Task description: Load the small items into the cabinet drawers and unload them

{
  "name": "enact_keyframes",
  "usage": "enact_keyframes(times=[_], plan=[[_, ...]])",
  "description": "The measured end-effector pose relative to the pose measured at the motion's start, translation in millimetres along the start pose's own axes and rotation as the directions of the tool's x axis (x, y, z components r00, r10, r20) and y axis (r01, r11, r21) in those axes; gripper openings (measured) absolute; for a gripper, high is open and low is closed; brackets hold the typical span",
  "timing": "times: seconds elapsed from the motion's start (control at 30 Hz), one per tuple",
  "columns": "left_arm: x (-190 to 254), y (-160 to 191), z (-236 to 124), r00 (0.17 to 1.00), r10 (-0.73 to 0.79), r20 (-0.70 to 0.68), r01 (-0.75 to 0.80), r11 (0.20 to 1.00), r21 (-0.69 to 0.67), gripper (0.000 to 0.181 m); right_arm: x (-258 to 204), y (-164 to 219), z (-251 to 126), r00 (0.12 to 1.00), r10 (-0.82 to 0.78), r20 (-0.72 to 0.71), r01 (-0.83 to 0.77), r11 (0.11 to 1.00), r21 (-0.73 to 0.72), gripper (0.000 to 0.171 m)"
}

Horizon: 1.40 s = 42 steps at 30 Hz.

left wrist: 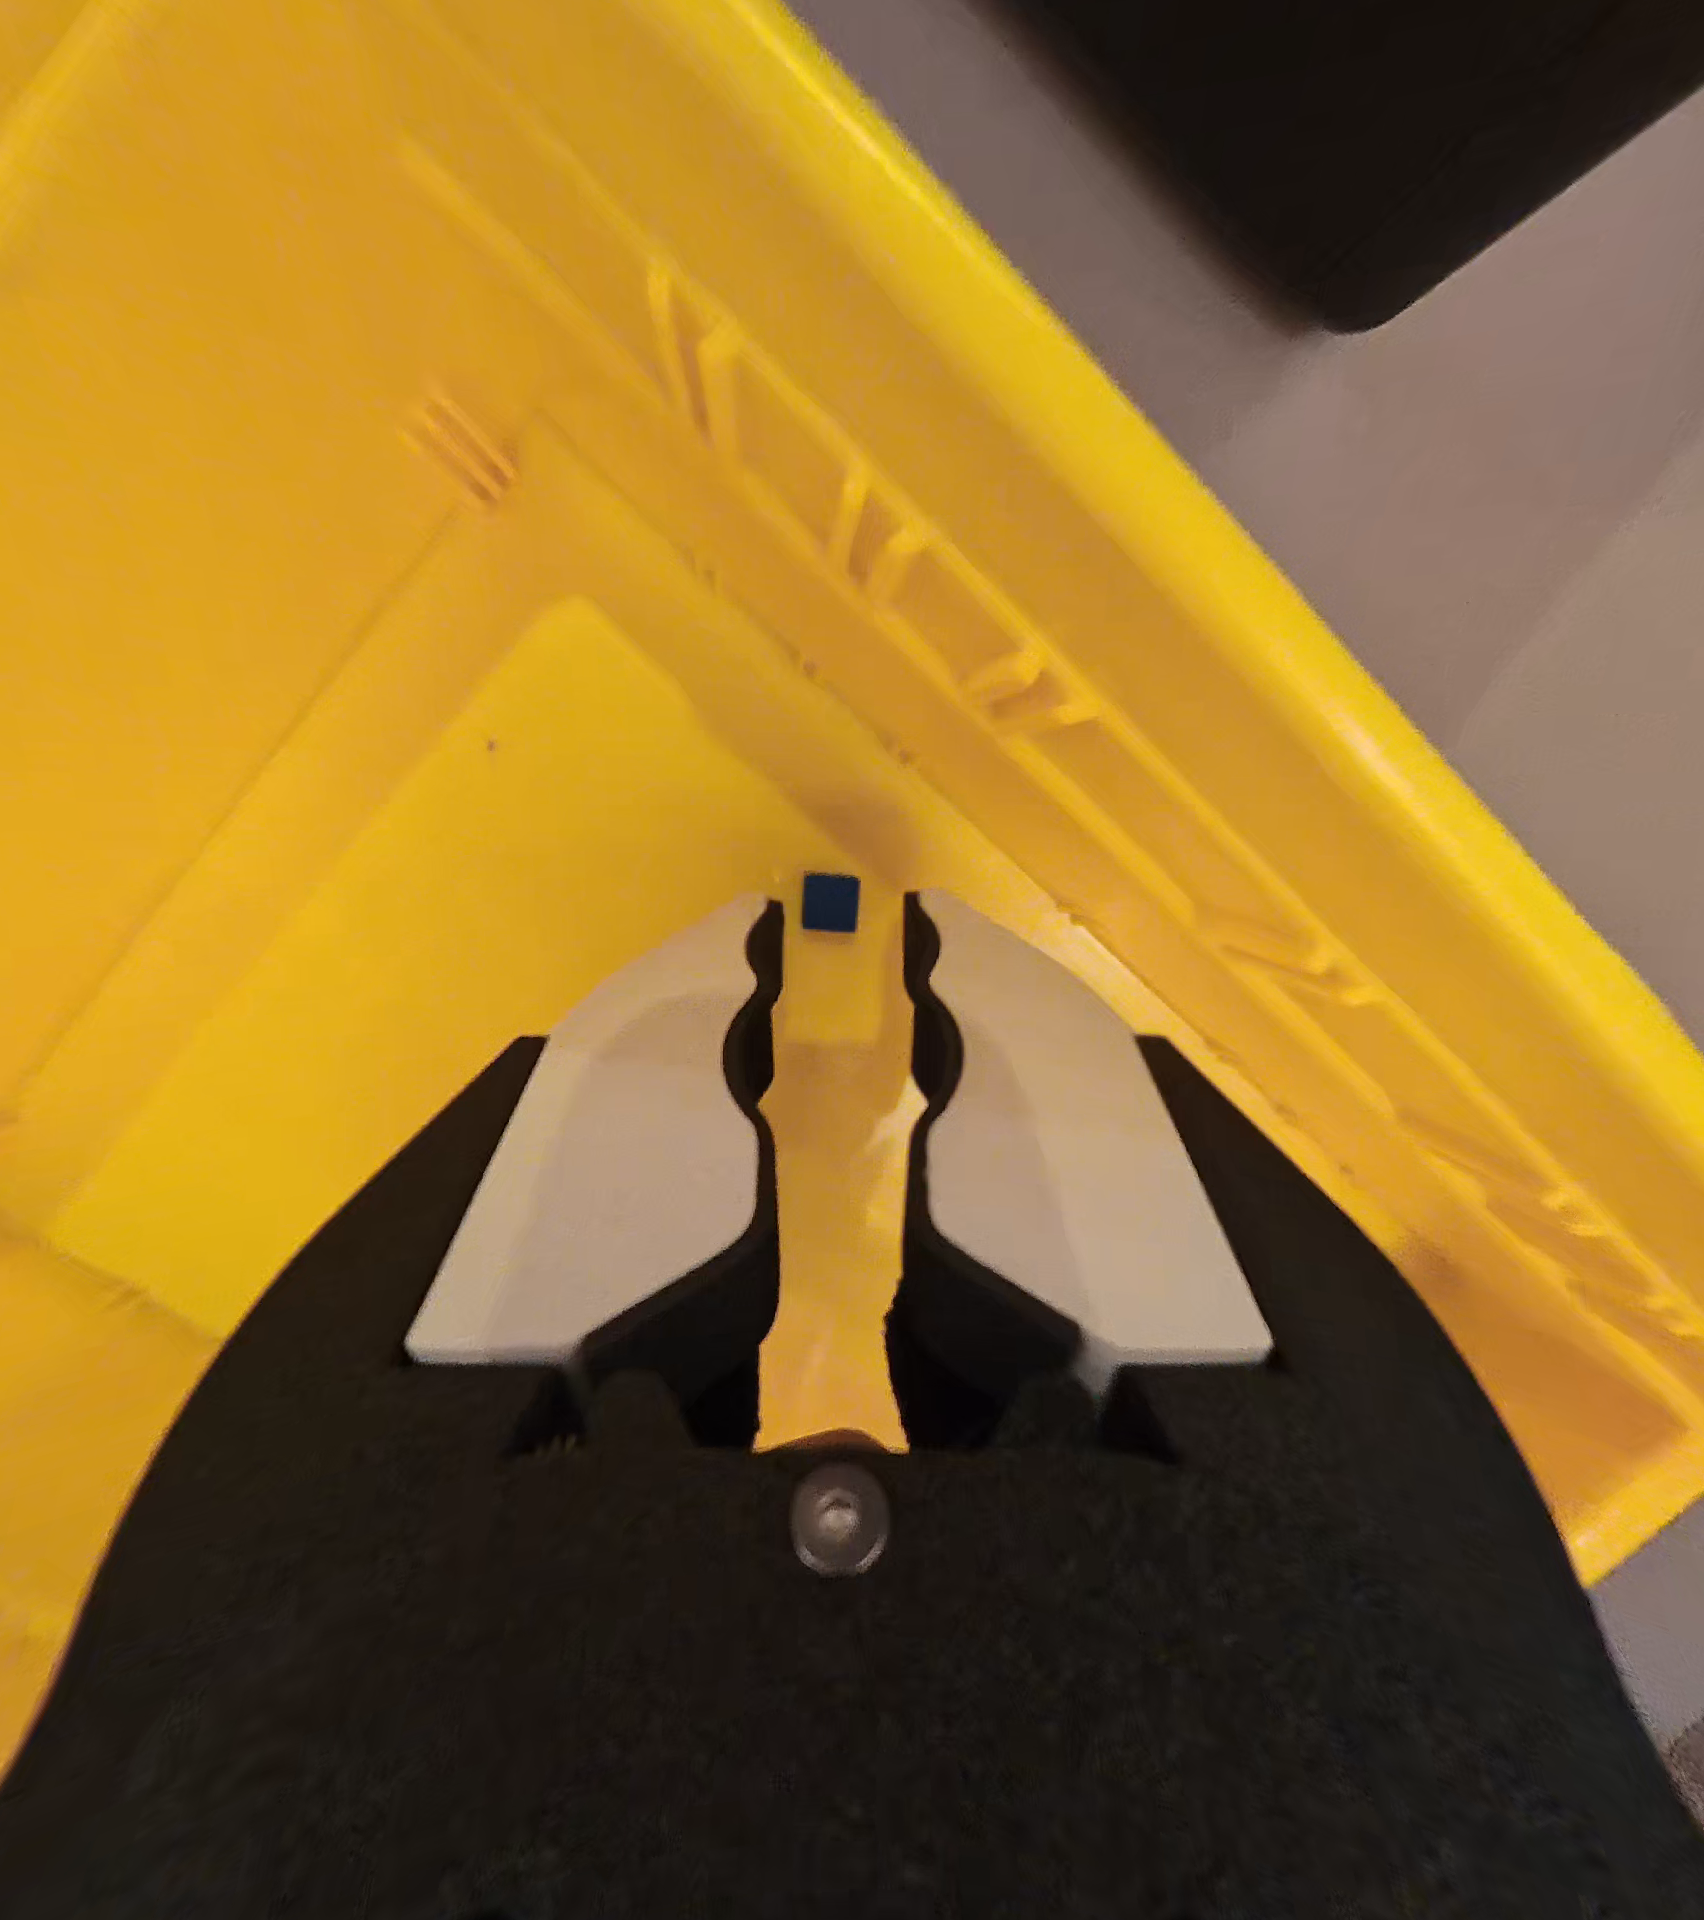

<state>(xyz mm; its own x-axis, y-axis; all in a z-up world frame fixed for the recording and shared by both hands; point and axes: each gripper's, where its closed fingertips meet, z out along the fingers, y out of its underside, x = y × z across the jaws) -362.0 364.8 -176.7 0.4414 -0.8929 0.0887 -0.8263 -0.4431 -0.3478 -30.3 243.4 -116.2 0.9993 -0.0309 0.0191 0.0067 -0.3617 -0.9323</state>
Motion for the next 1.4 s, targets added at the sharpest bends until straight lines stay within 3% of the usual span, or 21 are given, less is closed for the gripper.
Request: enact_keyframes(times=[0.27,0.43,0.53,0.63,0.7,0.87,1.03,1.2,1.4], plan=[[-8.3,8.2,9.1,0.994,0.076,0.081,-0.072,0.996,-0.056,0.011,-0.2,0.3,-0.1,1.000,0.001,0.004,-0.001,1.000,0.000,0.067],[-5.0,5.8,-30.9,0.978,0.100,0.182,-0.097,0.995,-0.024,0.010,-0.8,1.1,-1.1,1.000,0.001,0.005,-0.001,1.000,0.000,0.067],[23.2,-28.6,-87.2,0.957,0.138,0.256,-0.175,0.977,0.125,0.010,-1.3,2.5,-2.8,1.000,-0.003,0.004,0.003,1.000,0.000,0.067],[87.4,-81.8,-135.8,0.946,0.218,0.239,-0.286,0.910,0.300,0.010,-1.3,3.3,-3.8,1.000,-0.001,0.007,0.001,1.000,0.001,0.067],[135.6,-113.9,-147.4,0.934,0.294,0.203,-0.349,0.874,0.339,0.010,-1.3,3.6,-3.8,1.000,-0.004,0.007,0.004,1.000,0.004,0.067],[232.0,-184.3,-103.9,0.895,0.441,0.069,-0.441,0.850,0.287,0.010,-2.3,6.9,-8.0,1.000,-0.006,0.007,0.006,1.000,-0.001,0.067],[268.3,-226.3,-27.5,0.871,0.491,0.000,-0.489,0.869,0.068,0.010,-2.9,10.8,-11.7,1.000,-0.014,0.007,0.014,1.000,-0.011,0.067],[277.9,-243.7,16.2,0.859,0.512,-0.018,-0.511,0.852,-0.114,0.011,-2.4,16.1,-15.6,1.000,-0.008,0.024,0.009,1.000,-0.016,0.067],[280.7,-233.9,46.8,0.842,0.538,-0.043,-0.520,0.788,-0.328,0.011,-2.4,19.6,-20.0,0.999,-0.011,0.035,0.011,1.000,-0.020,0.067]])
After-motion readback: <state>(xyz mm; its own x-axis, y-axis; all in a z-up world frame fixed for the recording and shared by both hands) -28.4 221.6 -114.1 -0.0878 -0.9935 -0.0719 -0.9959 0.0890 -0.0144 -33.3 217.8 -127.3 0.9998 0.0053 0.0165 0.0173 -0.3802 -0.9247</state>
